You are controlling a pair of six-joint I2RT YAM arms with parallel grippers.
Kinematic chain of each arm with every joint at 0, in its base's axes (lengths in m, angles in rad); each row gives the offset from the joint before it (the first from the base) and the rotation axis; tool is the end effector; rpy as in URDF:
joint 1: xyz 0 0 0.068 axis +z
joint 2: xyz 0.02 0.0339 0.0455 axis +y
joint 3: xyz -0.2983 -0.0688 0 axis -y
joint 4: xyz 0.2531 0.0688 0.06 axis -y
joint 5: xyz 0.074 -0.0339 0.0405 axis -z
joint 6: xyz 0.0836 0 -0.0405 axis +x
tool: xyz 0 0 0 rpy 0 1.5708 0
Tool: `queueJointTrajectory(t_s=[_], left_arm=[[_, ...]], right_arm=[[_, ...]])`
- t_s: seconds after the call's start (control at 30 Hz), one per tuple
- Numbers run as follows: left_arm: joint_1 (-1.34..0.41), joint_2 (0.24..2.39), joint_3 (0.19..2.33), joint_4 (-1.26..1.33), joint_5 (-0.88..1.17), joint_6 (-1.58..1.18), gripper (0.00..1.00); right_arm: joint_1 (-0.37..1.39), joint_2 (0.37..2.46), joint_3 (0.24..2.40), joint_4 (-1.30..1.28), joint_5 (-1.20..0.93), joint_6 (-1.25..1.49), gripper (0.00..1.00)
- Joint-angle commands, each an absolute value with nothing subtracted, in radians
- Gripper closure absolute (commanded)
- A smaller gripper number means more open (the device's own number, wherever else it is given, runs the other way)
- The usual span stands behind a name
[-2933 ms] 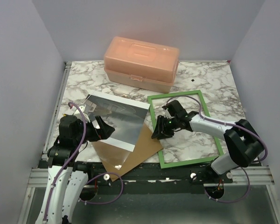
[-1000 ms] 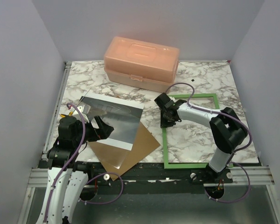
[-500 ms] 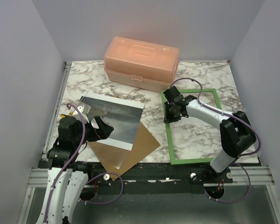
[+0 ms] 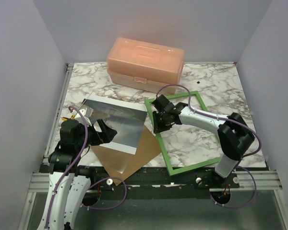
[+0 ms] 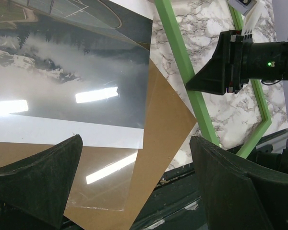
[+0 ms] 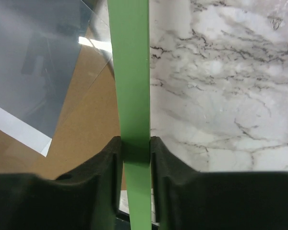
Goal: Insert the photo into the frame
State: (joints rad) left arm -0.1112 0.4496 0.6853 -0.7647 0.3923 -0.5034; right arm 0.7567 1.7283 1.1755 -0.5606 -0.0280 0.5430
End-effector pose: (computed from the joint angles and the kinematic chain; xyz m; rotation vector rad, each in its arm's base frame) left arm 0.1098 -0.0444 0.2843 -0.1775 2.1447 -0.7760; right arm 0.2771 0.2648 0.1849 -0.3037 2.7469 0.4200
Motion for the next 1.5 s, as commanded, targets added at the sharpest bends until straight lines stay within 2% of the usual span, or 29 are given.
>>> queueJointTrajectory(t_s=[0.0,0.1,0.4,0.43,0.6,0.7,0.87,0.97,1.1,1.17,1.23,1.33,1.47], left_arm=[[-0.109,0.446,0.679,-0.754,0.376,-0.508,0.02],[-0.108,0.447,0.68,-0.754,0.377,-0.508,0.02],[-0.108,0.441,0.678,-0.753,0.378,-0.508,0.02],[-0.107,0.44,0.678,-0.753,0.379,-0.508,0.02],[-0.108,0.437,0.678,-0.753,0.379,-0.508,0.02],[-0.108,0.435,0.678,-0.752,0.379,-0.508,0.02],[-0.109,0.433,0.678,-0.752,0.379,-0.508,0.02],[-0.108,0.432,0.678,-0.753,0.378,-0.508,0.02],[-0.108,0.434,0.678,-0.752,0.377,-0.508,0.02],[-0.108,0.435,0.678,-0.753,0.379,-0.508,0.02],[-0.108,0.438,0.678,-0.753,0.379,-0.508,0.02],[-0.107,0.438,0.68,-0.752,0.38,-0.506,0.02],[-0.107,0.428,0.677,-0.744,0.396,-0.502,0.02]], right_arm=[[0.794,1.717,1.198,-0.579,0.089,0.559,0.59],[0.798,1.69,1.187,-0.586,0.114,0.57,0.43],[0.839,1.64,1.192,-0.635,0.18,0.611,0.03],[0.849,1.652,1.197,-0.645,0.187,0.616,0.0],[0.899,1.736,1.228,-0.663,0.218,0.642,0.01],[0.925,1.794,1.262,-0.677,0.245,0.65,0.09],[0.947,1.887,1.304,-0.692,0.274,0.655,0.46],[0.948,1.907,1.3,-0.686,0.276,0.66,0.49],[0.949,1.892,1.276,-0.664,0.265,0.661,0.61],[0.948,1.88,1.268,-0.659,0.259,0.661,0.78],[0.949,1.863,1.269,-0.663,0.256,0.666,0.87],[0.949,1.822,1.274,-0.657,0.244,0.67,0.94],[0.949,1.761,1.297,-0.646,0.201,0.673,1.0]])
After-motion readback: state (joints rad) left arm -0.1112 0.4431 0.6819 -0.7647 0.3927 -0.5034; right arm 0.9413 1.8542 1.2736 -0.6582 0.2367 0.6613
